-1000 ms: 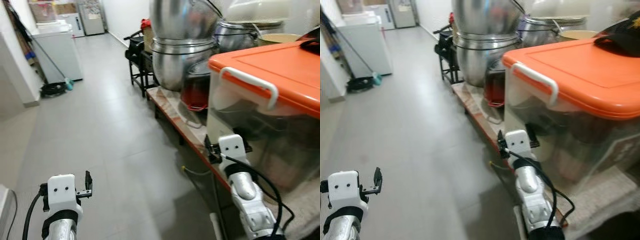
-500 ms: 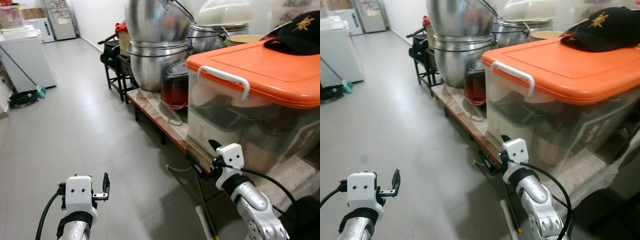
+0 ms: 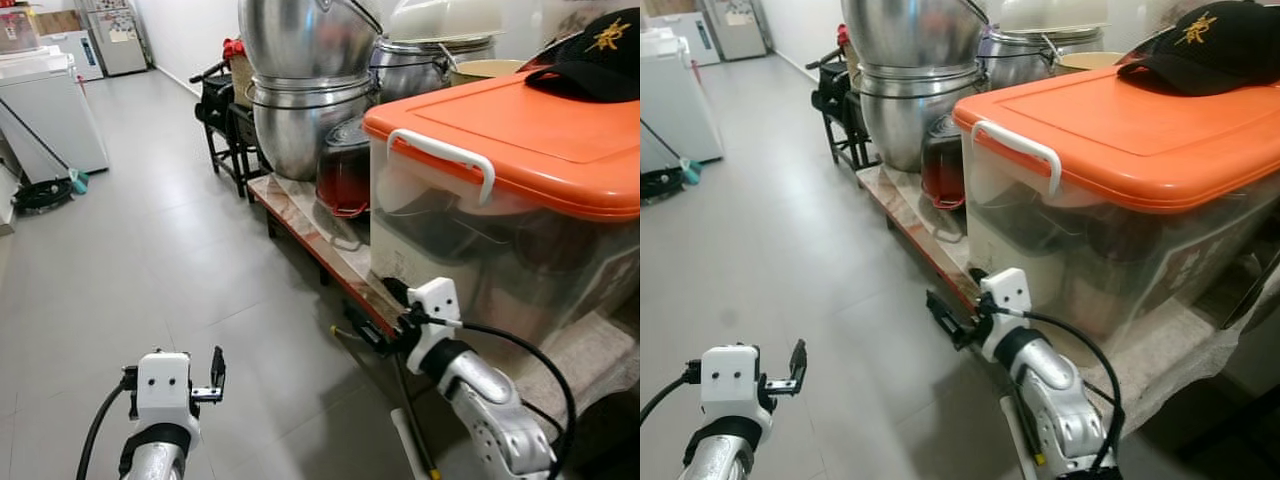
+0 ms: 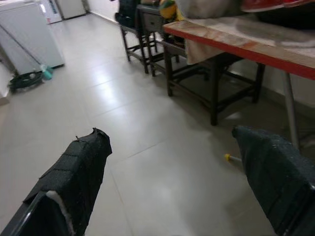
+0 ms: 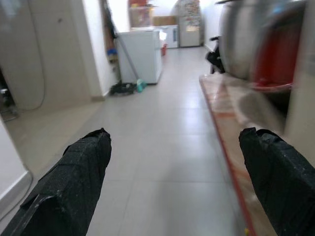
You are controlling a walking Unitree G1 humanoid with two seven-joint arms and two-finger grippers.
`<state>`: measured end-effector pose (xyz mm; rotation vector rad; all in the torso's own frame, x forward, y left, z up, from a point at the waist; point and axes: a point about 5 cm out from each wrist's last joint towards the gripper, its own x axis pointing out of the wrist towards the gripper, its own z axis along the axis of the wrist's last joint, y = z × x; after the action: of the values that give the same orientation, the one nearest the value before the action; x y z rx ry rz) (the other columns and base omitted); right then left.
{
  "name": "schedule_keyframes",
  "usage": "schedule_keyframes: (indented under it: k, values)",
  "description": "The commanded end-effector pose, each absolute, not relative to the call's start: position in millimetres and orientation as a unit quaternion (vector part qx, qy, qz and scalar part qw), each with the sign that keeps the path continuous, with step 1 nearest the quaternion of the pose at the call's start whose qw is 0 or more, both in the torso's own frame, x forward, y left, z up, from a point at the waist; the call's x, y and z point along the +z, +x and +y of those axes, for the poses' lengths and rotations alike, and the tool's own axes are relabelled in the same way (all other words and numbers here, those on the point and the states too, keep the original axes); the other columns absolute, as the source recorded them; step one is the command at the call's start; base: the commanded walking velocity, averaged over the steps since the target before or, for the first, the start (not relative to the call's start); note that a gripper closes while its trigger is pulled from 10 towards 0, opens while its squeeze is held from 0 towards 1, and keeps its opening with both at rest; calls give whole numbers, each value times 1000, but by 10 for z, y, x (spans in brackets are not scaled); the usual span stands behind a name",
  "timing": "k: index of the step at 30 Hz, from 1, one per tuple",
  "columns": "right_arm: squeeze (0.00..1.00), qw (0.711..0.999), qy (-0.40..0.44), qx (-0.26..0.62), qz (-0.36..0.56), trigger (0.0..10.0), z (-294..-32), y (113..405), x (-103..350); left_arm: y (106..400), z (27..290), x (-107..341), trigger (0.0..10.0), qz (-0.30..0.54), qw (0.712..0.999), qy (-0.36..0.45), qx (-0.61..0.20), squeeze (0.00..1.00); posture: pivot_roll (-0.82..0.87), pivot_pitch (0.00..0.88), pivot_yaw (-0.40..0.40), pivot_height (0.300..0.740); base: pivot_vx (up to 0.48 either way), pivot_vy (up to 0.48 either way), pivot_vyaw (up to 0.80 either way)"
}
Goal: Building children table
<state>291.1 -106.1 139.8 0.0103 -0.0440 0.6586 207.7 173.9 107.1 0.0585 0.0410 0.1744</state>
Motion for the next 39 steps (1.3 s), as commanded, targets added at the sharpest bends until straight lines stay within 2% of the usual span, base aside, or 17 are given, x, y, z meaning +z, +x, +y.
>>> schedule_keyframes:
  k: [1, 5, 10, 11, 13, 16, 20, 23, 32, 39]
  values:
    - [0, 940, -6, 342, -7, 10000, -926, 2901, 1339, 2062, 1743, 1044, 10000, 28, 995, 31, 91, 0, 27, 0, 37, 740, 0, 0, 0]
    - [0, 934, -28, 356, 17, 10000, -823, 2926, 1275, 2062, 1743, 1050, 10000, 27, 995, 31, 91, 0, 27, 0, 37, 740, 0, 0, 0]
    - [0, 911, -20, 405, 76, 10000, -687, 2913, 1174, 2059, 1797, 1076, 10000, 24, 994, 38, 100, 0, 38, 0, 31, 740, 0, 0, 0]
    - [0, 898, -23, 432, 83, 10000, -646, 2869, 1152, 2056, 1833, 1093, 10000, 22, 993, 41, 106, 0, 41, 0, 30, 740, 0, 0, 0]
    - [0, 891, -24, 445, 88, 10000, -630, 2849, 1145, 2051, 1849, 1104, 10000, 20, 993, 41, 109, 0, 41, 5, 25, 740, 0, 0, 0]
    - [0, 857, -59, 494, 135, 10000, -663, 2824, 1080, 2030, 1920, 1142, 10000, 16, 991, 46, 124, 0, 45, 36, 18, 740, 0, 0, 0]
    - [0, 860, -86, 481, 144, 10000, -749, 2914, 1082, 2012, 1965, 1169, 10000, 13, 990, 49, 132, 0, 47, 49, 18, 740, 0, 0, 0]
    - [0, 877, -69, 451, 148, 10000, -856, 3050, 1152, 1993, 2016, 1199, 10000, 11, 989, 54, 140, 0, 49, 82, 14, 740, 0, 0, 0]
    - [0, 900, -76, 409, 131, 10000, -1056, 3266, 1169, 2039, 2172, 1254, 10000, 7, 986, 72, 152, 0, 57, 132, 3, 740, 0, 0, 0]
    - [0, 897, -109, 404, 145, 10000, -1076, 3296, 1012, 1994, 2189, 1149, 10000, 26, 985, 76, 153, 0, 63, 140, -13, 740, 0, 0, 0]
